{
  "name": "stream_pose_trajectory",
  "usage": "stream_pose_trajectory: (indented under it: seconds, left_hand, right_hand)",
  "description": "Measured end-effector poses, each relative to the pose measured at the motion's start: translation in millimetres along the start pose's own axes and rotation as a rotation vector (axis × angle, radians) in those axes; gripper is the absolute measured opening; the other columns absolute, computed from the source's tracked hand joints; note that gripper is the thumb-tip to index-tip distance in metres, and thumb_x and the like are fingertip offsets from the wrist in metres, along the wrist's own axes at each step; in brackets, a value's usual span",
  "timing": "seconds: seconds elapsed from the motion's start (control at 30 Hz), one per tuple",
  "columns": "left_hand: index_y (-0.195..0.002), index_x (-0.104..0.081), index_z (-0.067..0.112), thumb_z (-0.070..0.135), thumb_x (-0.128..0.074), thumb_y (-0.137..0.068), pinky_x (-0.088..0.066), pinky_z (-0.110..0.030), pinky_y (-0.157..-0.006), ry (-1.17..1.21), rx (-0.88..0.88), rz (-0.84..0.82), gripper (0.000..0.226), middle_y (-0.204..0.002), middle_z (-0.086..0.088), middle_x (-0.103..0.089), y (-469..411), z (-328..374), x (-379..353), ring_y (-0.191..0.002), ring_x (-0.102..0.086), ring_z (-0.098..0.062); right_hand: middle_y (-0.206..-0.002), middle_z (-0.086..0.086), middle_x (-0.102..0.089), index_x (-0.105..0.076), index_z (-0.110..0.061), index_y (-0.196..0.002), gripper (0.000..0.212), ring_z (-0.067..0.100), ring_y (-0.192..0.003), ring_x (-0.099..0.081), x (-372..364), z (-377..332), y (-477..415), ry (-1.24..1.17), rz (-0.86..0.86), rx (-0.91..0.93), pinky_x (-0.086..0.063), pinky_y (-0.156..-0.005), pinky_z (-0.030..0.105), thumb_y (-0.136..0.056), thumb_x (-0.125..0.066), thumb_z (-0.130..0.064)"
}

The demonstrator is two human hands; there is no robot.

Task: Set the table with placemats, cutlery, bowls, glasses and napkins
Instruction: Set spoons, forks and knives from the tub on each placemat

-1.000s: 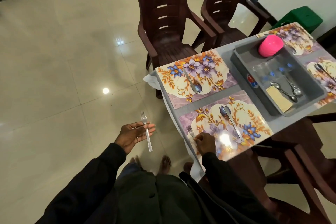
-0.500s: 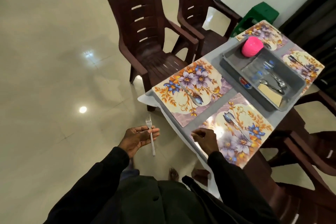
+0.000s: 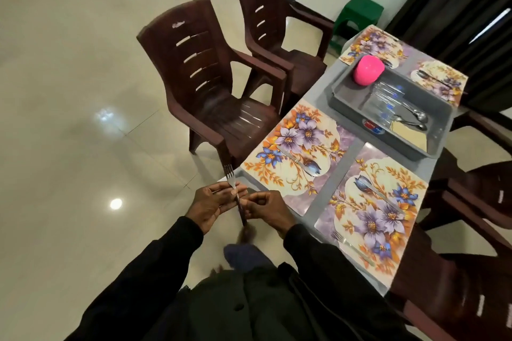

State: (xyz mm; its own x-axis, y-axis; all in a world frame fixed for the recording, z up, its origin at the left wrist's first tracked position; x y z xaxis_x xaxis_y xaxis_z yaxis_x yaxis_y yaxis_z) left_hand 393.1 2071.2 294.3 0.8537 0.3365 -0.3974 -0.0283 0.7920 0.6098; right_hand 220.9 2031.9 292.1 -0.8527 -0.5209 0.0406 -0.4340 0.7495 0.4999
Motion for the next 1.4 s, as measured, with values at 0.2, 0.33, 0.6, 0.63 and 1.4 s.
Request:
stream_pose_trajectory:
  seconds: [0.2,0.33,0.6,0.63,1.4]
  left_hand:
    - [-0.127,-0.064,-0.004,-0.002,-0.066,-0.094,-0.06,-0.04,-0.094,-0.07,0.044,-0.008,0.033,-0.12,-0.02,-0.074,-57.9,36.7,11.4,-0.113,-0.072,-0.033]
    - [-0.121,-0.061,-0.007,-0.013,-0.064,-0.091,-0.064,-0.039,-0.083,-0.011,0.054,0.097,0.031,-0.11,-0.022,-0.076,-98.1,77.4,22.1,-0.1,-0.075,-0.035]
    - [-0.124,-0.063,-0.008,-0.01,-0.064,-0.09,-0.06,-0.039,-0.093,-0.121,0.044,0.002,0.034,-0.116,-0.023,-0.073,-174.9,145.2,0.9,-0.109,-0.072,-0.036]
    - [-0.124,-0.063,-0.008,-0.01,-0.065,-0.09,-0.061,-0.038,-0.092,-0.118,0.053,-0.014,0.035,-0.117,-0.023,-0.073,-181.9,149.0,-4.5,-0.109,-0.072,-0.036]
    - [-0.1,-0.067,-0.004,-0.016,-0.059,-0.092,-0.064,-0.03,-0.072,-0.5,0.329,-0.427,0.017,-0.081,-0.011,-0.078,-314.9,223.1,-83.4,-0.074,-0.077,-0.019]
  right_hand:
    - [-0.085,0.008,-0.077,-0.079,-0.02,-0.082,0.004,0.031,-0.084,-0.074,10.8,-7.0,-60.0,0.046,0.145,0.051,-0.062,-0.082,0.046,-0.083,-0.082,-0.019]
    - [-0.083,0.002,-0.076,-0.076,-0.026,-0.08,0.013,0.03,-0.087,-0.073,19.2,-23.5,-103.7,0.066,0.153,0.031,-0.062,-0.082,0.045,-0.083,-0.083,-0.016]
    - [-0.086,0.001,-0.076,-0.077,-0.02,-0.088,0.013,0.017,-0.085,-0.072,42.1,-71.1,-168.5,0.108,0.169,0.026,-0.062,-0.079,0.031,-0.086,-0.075,-0.008]
    - [-0.086,0.002,-0.077,-0.077,-0.02,-0.088,0.013,0.019,-0.084,-0.073,45.8,-75.7,-173.4,0.13,0.177,0.039,-0.062,-0.078,0.033,-0.086,-0.075,-0.008]
    - [-0.075,-0.006,-0.074,-0.075,-0.026,-0.076,0.014,0.011,-0.072,-0.069,43.1,-107.8,-220.7,-0.111,0.817,-0.089,-0.057,-0.074,0.029,-0.09,-0.075,-0.029]
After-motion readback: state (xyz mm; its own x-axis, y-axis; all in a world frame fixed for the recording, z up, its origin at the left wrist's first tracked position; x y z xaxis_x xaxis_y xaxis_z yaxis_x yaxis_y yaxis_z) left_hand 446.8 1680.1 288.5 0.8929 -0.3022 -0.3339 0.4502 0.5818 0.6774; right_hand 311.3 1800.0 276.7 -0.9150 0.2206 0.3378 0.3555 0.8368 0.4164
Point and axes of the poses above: each hand's wrist, its own y-axis away from the middle knuckle, its own x-axis out of the back of the hand, z = x × y, the point moved 3 cm from there along -y, towards the middle knuckle
